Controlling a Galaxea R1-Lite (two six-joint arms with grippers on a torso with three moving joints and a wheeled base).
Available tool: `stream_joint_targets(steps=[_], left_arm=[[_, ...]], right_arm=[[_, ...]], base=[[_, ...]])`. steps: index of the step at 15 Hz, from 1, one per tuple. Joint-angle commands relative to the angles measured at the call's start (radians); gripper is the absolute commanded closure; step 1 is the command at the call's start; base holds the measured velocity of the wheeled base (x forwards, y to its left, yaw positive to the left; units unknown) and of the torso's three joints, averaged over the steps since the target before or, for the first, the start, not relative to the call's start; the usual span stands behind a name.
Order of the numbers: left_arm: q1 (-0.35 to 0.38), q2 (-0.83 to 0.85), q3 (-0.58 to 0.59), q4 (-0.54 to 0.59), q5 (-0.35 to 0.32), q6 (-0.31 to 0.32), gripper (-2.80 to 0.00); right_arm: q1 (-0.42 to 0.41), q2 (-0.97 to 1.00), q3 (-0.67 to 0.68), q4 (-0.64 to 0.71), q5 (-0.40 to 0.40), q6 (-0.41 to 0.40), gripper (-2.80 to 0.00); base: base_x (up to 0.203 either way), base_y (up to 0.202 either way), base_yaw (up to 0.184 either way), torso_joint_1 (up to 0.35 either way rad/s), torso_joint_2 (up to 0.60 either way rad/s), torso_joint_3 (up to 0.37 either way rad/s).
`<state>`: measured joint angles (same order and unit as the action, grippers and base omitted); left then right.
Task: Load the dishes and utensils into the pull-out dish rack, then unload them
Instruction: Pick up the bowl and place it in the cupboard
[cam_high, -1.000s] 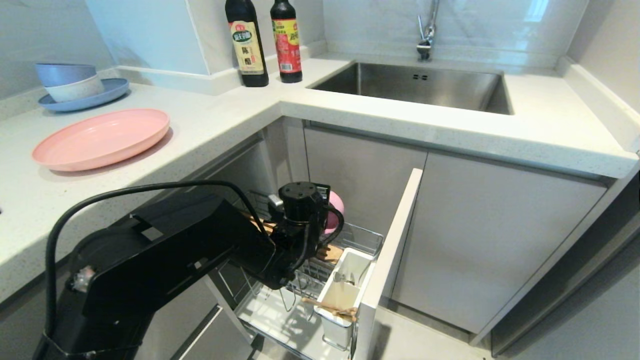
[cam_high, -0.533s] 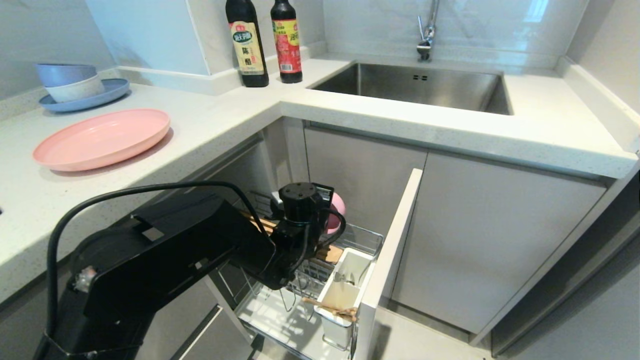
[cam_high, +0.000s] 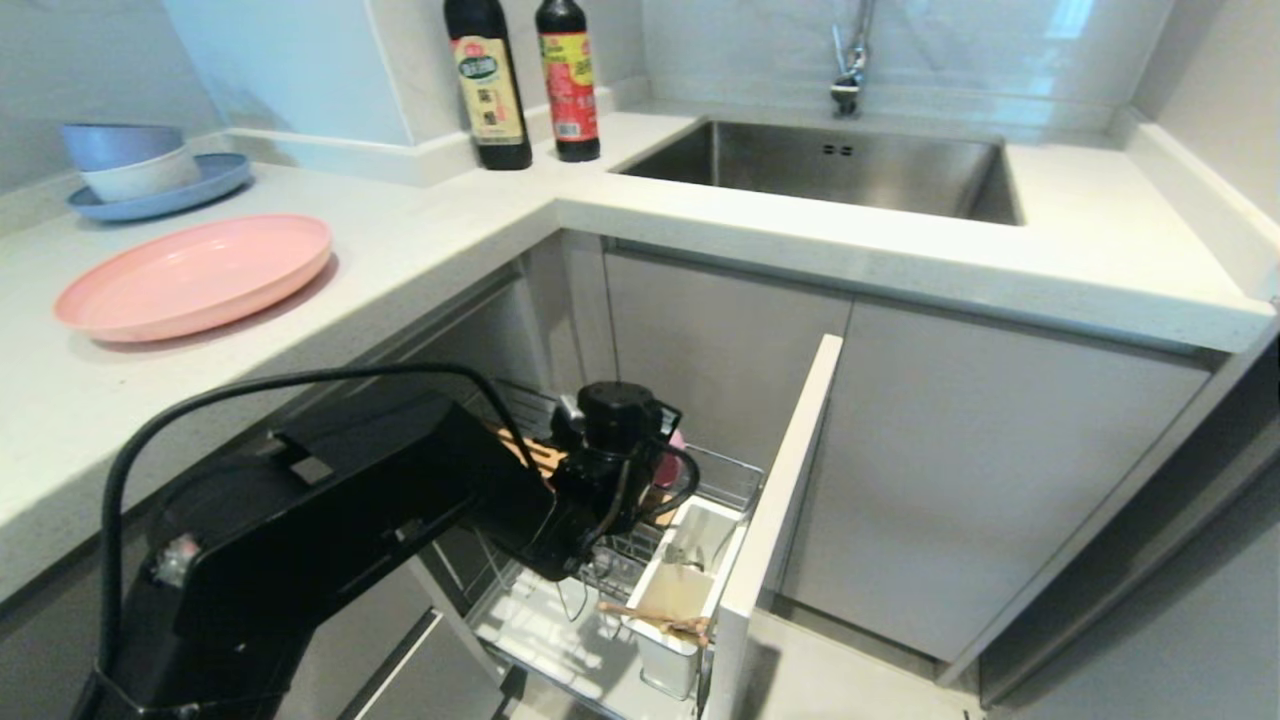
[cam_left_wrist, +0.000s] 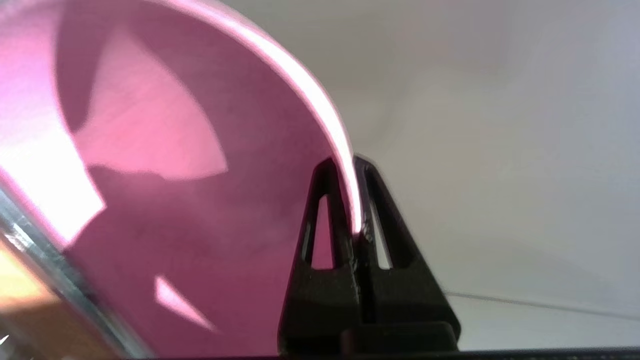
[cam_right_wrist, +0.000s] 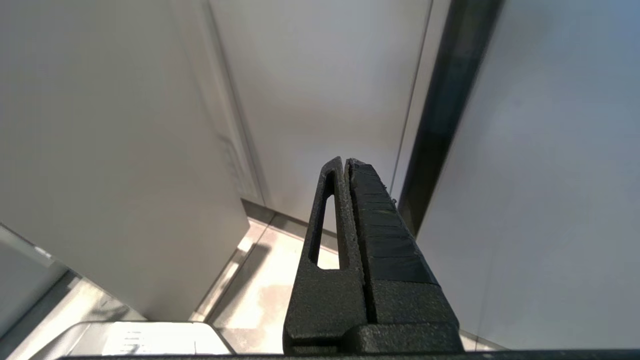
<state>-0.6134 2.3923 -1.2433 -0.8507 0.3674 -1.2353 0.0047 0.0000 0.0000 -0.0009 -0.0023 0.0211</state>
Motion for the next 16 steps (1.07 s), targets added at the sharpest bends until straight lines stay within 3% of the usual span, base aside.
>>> stream_joint_targets(steps=[1, 4, 11, 12, 16], left_arm=[[0.000, 0.003, 0.006, -0.080, 0.010, -0.030, 0.00], [0.001, -0.013, 0.030, -0.188, 0.021, -0.098, 0.00], [-0.008, -0.034, 0.031, -0.184, 0.022, -0.098, 0.00], [-0.012, -0.039, 0.034, -0.181, 0.023, -0.094, -2.80], [-0.040, -0.087, 0.052, -0.081, 0.036, -0.089, -2.80]], right_arm=[[0.001, 0.000, 0.002, -0.001, -0.001, 0.000, 0.00], [0.001, 0.000, 0.002, -0.001, -0.001, 0.000, 0.00], [0.001, 0.000, 0.002, -0.001, -0.001, 0.000, 0.00], [0.002, 0.000, 0.002, -0.001, -0.001, 0.000, 0.00], [0.001, 0.000, 0.002, -0.001, -0.001, 0.000, 0.00]], base=[[0.000, 0.000, 0.000, 0.000, 0.00, 0.000], [0.000, 0.000, 0.000, 0.000, 0.00, 0.000], [0.000, 0.000, 0.000, 0.000, 0.00, 0.000], [0.000, 0.000, 0.000, 0.000, 0.00, 0.000], [0.000, 0.000, 0.000, 0.000, 0.00, 0.000]])
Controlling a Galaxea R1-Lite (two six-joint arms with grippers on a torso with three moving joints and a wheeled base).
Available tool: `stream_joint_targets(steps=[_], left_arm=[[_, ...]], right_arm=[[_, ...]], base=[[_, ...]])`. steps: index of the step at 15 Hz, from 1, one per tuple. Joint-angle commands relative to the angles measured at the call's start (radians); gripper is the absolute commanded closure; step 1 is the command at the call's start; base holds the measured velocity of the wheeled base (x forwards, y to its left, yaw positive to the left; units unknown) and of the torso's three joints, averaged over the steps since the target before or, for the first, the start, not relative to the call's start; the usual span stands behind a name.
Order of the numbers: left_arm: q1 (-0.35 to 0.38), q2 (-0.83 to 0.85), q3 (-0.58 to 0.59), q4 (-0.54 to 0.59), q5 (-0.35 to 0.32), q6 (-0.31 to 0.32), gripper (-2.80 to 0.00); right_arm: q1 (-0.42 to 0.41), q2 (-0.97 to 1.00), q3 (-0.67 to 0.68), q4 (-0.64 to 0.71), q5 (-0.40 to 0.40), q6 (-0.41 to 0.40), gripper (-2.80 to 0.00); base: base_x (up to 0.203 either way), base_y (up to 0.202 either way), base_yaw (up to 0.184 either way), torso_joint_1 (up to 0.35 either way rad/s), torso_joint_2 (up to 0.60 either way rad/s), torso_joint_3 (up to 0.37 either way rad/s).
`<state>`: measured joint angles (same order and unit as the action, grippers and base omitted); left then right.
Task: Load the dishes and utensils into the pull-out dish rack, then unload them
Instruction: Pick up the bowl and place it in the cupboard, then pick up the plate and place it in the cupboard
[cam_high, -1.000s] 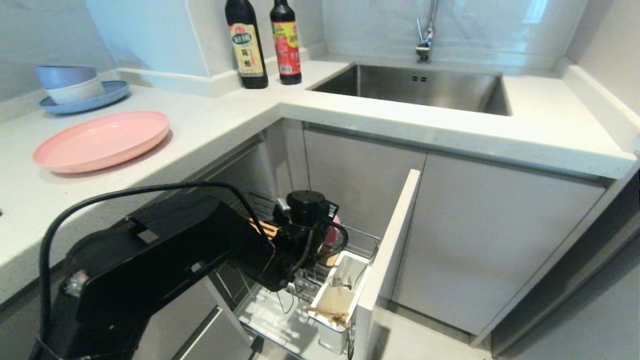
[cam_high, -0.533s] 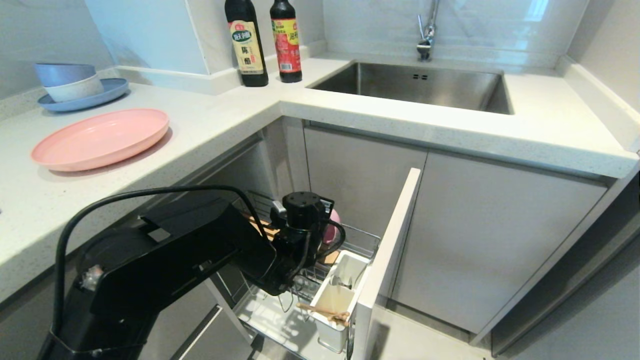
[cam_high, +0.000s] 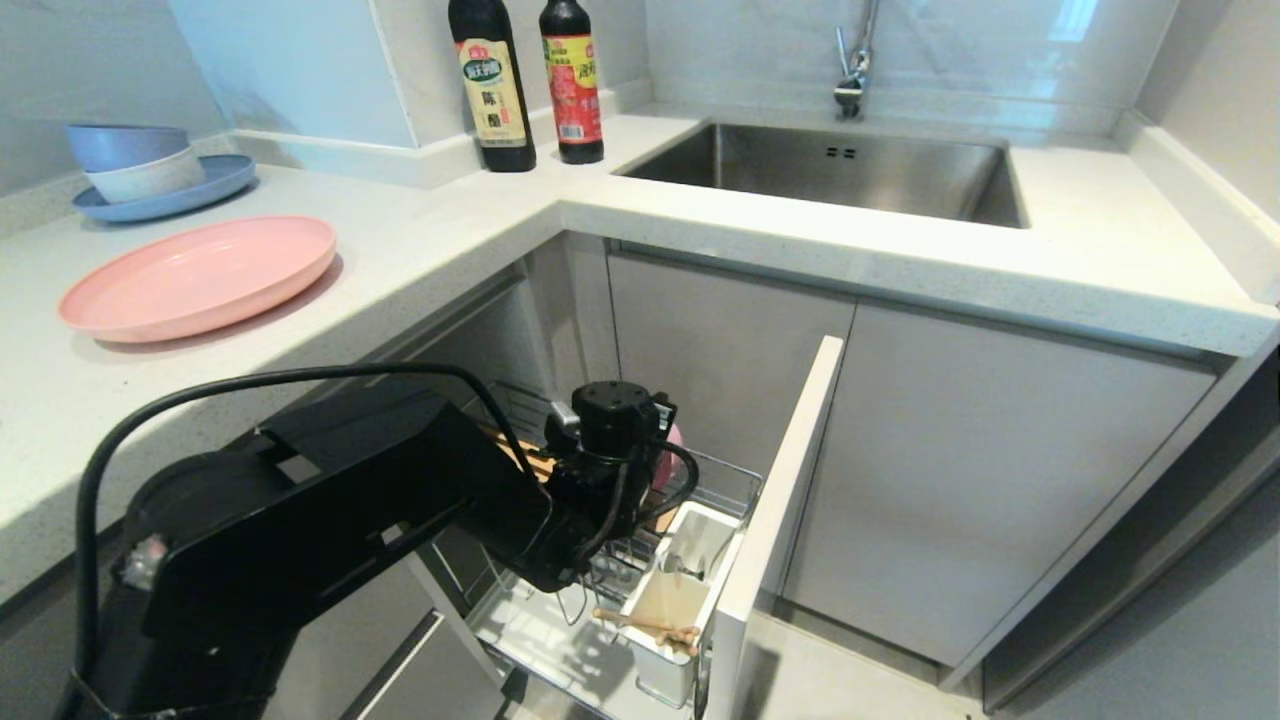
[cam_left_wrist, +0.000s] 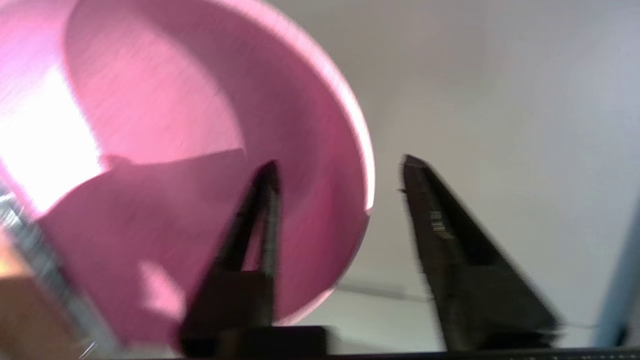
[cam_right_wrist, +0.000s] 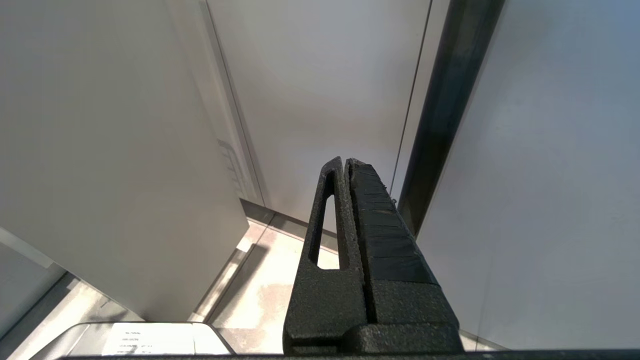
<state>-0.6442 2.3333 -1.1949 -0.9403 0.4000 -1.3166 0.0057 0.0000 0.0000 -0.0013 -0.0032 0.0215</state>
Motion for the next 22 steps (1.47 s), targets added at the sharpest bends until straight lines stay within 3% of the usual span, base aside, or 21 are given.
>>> stream_joint_targets(steps=[1, 7, 10, 11, 15, 17, 20, 22], left_arm=[[-0.018, -0.035, 0.004, 0.035, 0.027, -0.007, -2.80], [-0.042, -0.149, 0.051, 0.145, 0.077, -0.008, -2.80], [-0.056, -0.245, 0.076, 0.274, 0.119, -0.007, -2.80], [-0.065, -0.280, 0.077, 0.323, 0.139, -0.007, 0.00], [-0.108, -0.440, 0.075, 0.586, 0.165, -0.004, 0.00], [-0.130, -0.533, 0.071, 0.699, 0.178, 0.038, 0.00], [-0.177, -0.662, 0.031, 0.854, 0.322, 0.227, 0.00], [-0.186, -0.750, 0.011, 0.942, 0.348, 0.410, 0.00]], right_arm=[[0.000, 0.000, 0.002, 0.000, 0.000, 0.000, 0.00], [0.000, 0.000, 0.002, 0.000, 0.000, 0.000, 0.00], [0.000, 0.000, 0.002, 0.000, 0.000, 0.000, 0.00], [0.000, 0.000, 0.002, 0.000, 0.000, 0.000, 0.00], [0.000, 0.000, 0.002, 0.000, 0.000, 0.000, 0.00], [0.000, 0.000, 0.002, 0.000, 0.000, 0.000, 0.00], [0.000, 0.000, 0.002, 0.000, 0.000, 0.000, 0.00], [0.000, 0.000, 0.002, 0.000, 0.000, 0.000, 0.00]], base=[[0.000, 0.000, 0.000, 0.000, 0.00, 0.000], [0.000, 0.000, 0.000, 0.000, 0.00, 0.000], [0.000, 0.000, 0.000, 0.000, 0.00, 0.000], [0.000, 0.000, 0.000, 0.000, 0.00, 0.000], [0.000, 0.000, 0.000, 0.000, 0.00, 0.000], [0.000, 0.000, 0.000, 0.000, 0.00, 0.000], [0.000, 0.000, 0.000, 0.000, 0.00, 0.000], [0.000, 0.000, 0.000, 0.000, 0.00, 0.000]])
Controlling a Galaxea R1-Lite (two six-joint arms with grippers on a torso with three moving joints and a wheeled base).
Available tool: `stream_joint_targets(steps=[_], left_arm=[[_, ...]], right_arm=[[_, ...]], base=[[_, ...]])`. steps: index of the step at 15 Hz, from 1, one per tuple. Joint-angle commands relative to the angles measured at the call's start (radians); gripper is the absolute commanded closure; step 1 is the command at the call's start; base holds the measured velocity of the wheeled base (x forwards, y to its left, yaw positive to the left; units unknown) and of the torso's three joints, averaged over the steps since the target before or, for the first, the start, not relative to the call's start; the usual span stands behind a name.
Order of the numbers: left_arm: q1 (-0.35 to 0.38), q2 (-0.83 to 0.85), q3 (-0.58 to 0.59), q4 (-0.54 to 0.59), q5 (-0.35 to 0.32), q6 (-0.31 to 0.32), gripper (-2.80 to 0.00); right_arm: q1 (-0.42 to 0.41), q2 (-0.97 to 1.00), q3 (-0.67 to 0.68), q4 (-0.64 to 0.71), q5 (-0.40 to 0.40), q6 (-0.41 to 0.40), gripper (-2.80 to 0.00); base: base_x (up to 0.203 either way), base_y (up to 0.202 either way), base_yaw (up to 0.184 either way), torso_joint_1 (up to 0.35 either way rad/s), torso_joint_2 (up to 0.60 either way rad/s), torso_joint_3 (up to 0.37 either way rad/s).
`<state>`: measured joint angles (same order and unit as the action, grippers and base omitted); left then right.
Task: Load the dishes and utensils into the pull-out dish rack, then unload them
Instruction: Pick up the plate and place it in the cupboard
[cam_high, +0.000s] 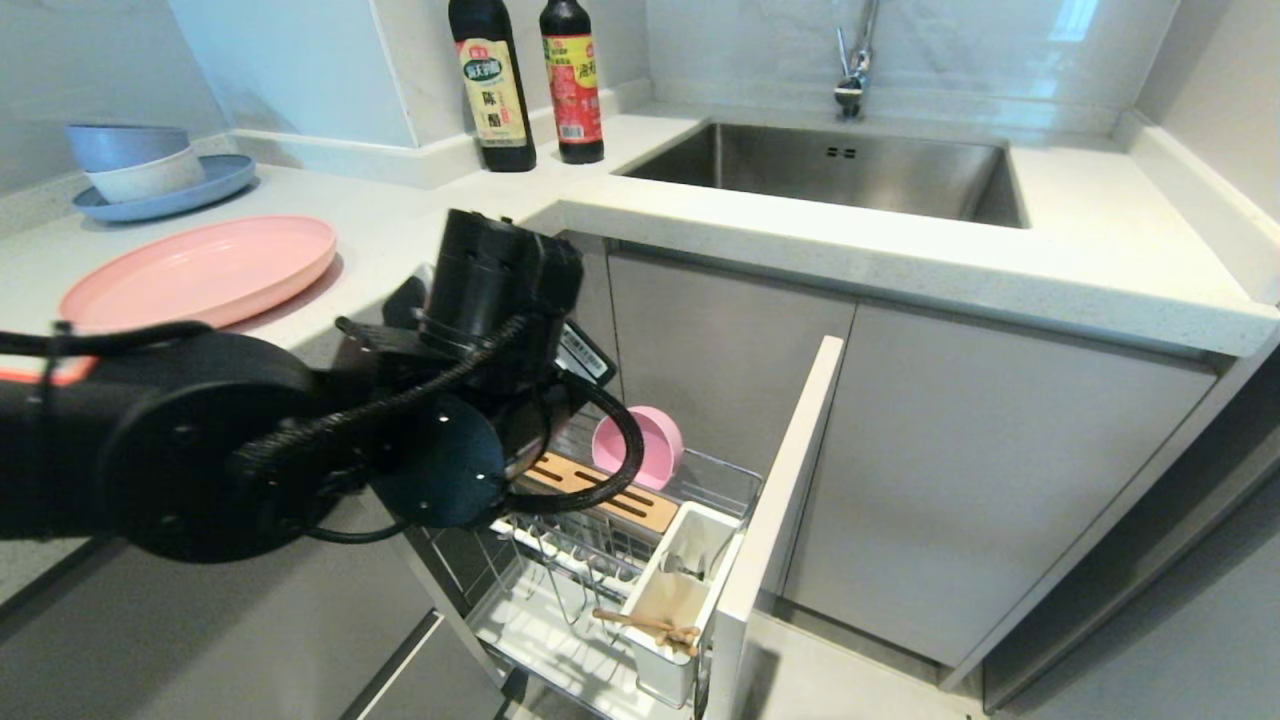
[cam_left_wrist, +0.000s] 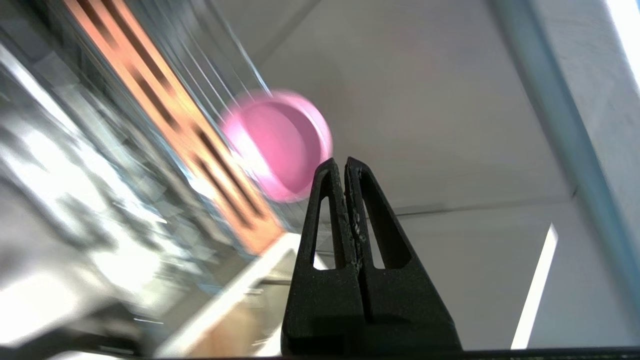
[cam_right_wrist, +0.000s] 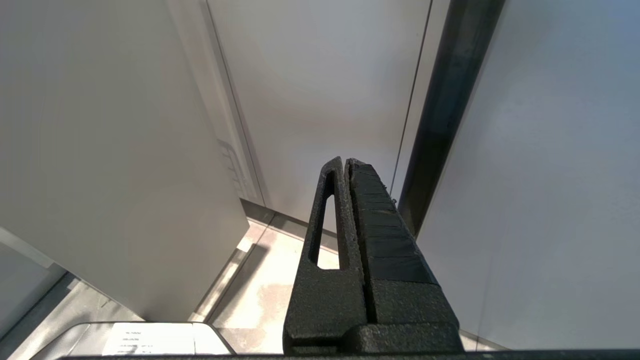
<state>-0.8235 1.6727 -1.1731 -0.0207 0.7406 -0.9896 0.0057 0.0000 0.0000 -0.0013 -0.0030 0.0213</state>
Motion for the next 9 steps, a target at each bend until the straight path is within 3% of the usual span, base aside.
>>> stream_joint_targets(steps=[1, 4, 6, 7, 9], left_arm=[[-0.006, -0.133, -0.034, 0.065, 0.011, 0.174, 0.00], [0.018, -0.229, -0.195, 0.171, 0.015, 0.436, 0.00], [0.106, -0.274, -0.279, 0.218, 0.028, 0.605, 0.00], [0.146, -0.307, -0.320, 0.270, 0.029, 0.674, 0.00], [0.232, -0.347, -0.382, 0.422, 0.026, 0.750, 0.00]], right_arm=[[0.000, 0.000, 0.002, 0.000, 0.000, 0.000, 0.00], [0.000, 0.000, 0.002, 0.000, 0.000, 0.000, 0.00], [0.000, 0.000, 0.002, 0.000, 0.000, 0.000, 0.00], [0.002, 0.000, 0.002, 0.000, 0.000, 0.000, 0.00], [0.001, 0.000, 0.002, 0.000, 0.000, 0.000, 0.00]], base=[[0.000, 0.000, 0.000, 0.000, 0.00, 0.000], [0.000, 0.000, 0.000, 0.000, 0.00, 0.000], [0.000, 0.000, 0.000, 0.000, 0.00, 0.000], [0.000, 0.000, 0.000, 0.000, 0.00, 0.000], [0.000, 0.000, 0.000, 0.000, 0.00, 0.000]])
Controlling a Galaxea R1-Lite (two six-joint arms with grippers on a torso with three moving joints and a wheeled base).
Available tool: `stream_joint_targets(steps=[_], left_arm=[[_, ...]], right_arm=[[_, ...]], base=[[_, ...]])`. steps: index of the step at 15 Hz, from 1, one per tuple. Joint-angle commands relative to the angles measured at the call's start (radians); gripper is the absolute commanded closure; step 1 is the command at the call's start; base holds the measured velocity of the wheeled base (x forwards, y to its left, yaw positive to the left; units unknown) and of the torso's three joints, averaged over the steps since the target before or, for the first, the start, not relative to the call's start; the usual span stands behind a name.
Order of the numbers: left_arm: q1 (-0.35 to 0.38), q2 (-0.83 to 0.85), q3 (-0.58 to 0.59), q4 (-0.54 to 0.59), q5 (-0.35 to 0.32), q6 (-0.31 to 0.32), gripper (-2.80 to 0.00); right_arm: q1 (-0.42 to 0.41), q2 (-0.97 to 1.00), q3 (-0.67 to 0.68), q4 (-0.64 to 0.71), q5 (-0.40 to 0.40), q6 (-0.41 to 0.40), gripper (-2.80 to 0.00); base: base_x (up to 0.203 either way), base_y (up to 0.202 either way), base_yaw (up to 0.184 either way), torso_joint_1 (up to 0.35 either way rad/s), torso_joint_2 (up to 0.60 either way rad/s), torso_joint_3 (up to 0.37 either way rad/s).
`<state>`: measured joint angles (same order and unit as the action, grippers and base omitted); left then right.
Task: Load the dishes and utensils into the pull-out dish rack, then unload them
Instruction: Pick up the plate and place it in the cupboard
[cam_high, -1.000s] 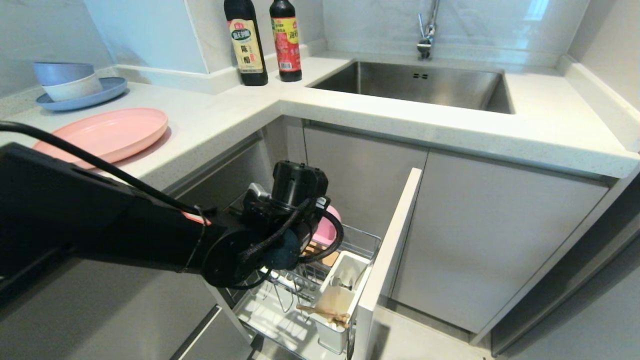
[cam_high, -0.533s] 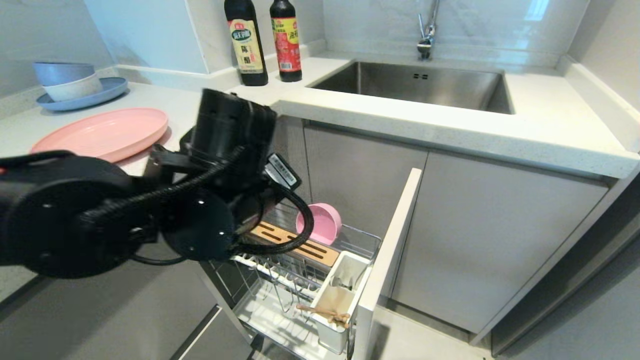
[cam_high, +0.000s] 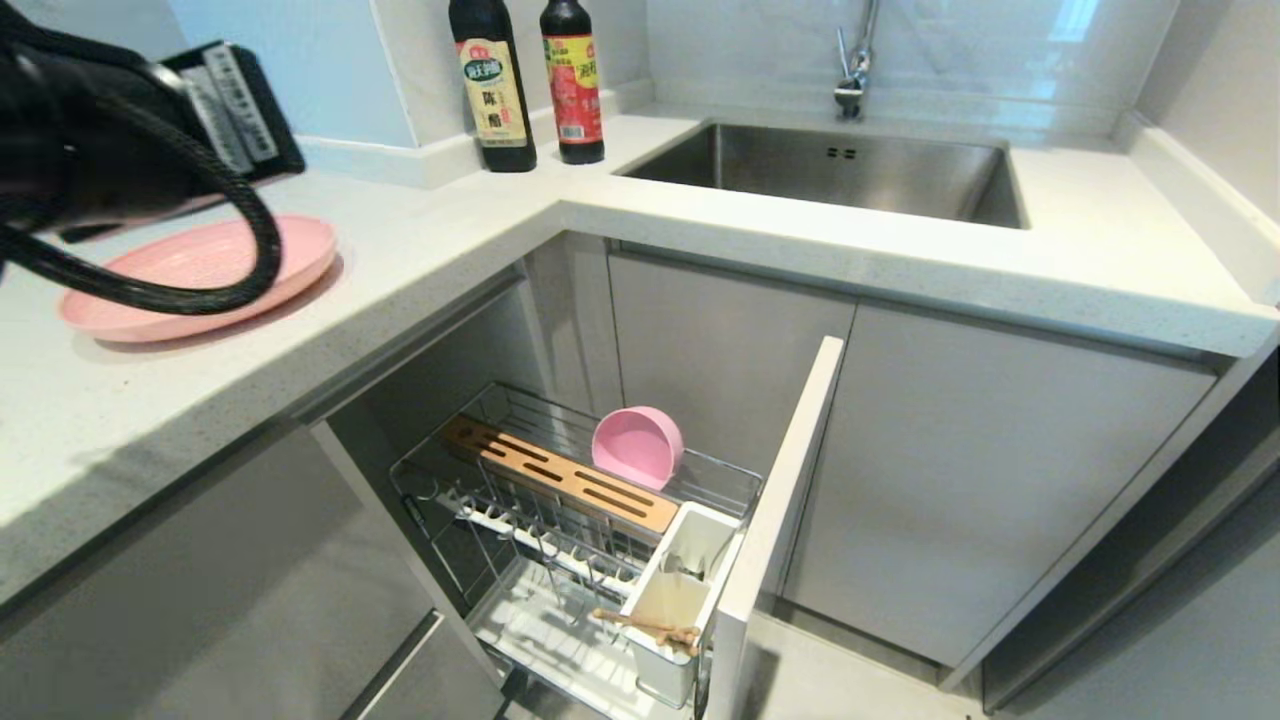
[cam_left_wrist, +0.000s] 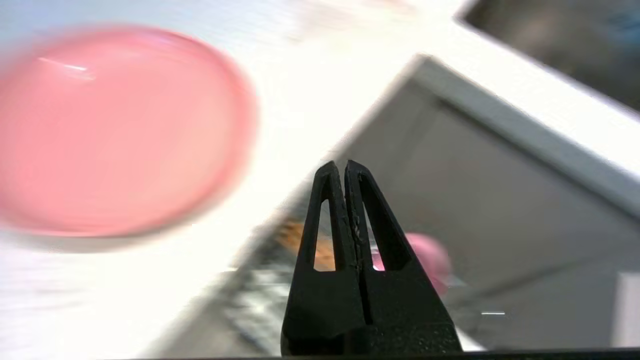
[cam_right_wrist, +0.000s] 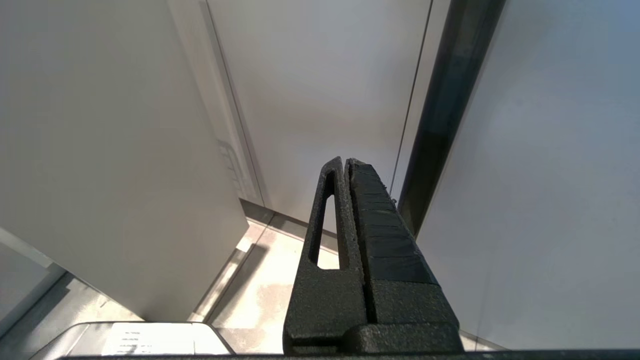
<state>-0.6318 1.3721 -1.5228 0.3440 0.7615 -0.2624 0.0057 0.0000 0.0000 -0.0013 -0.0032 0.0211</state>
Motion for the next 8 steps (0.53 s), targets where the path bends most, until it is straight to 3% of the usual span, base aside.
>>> stream_joint_targets(steps=[1, 3, 5, 6, 8], left_arm=[[0.116, -0.061, -0.081, 0.145, -0.011, 0.055, 0.00], [0.271, -0.074, -0.187, 0.301, -0.112, 0.090, 0.00], [0.368, -0.080, -0.229, 0.376, -0.198, 0.136, 0.00], [0.382, -0.076, -0.237, 0.384, -0.202, 0.210, 0.00], [0.386, -0.043, -0.261, 0.389, -0.174, 0.282, 0.00]], right_arm=[[0.000, 0.000, 0.002, 0.000, 0.000, 0.000, 0.00], [0.000, 0.000, 0.002, 0.000, 0.000, 0.000, 0.00], [0.000, 0.000, 0.002, 0.000, 0.000, 0.000, 0.00], [0.000, 0.000, 0.002, 0.000, 0.000, 0.000, 0.00], [0.001, 0.000, 0.002, 0.000, 0.000, 0.000, 0.00]], base=[[0.000, 0.000, 0.000, 0.000, 0.00, 0.000], [0.000, 0.000, 0.000, 0.000, 0.00, 0.000], [0.000, 0.000, 0.000, 0.000, 0.00, 0.000], [0.000, 0.000, 0.000, 0.000, 0.00, 0.000], [0.000, 0.000, 0.000, 0.000, 0.00, 0.000]])
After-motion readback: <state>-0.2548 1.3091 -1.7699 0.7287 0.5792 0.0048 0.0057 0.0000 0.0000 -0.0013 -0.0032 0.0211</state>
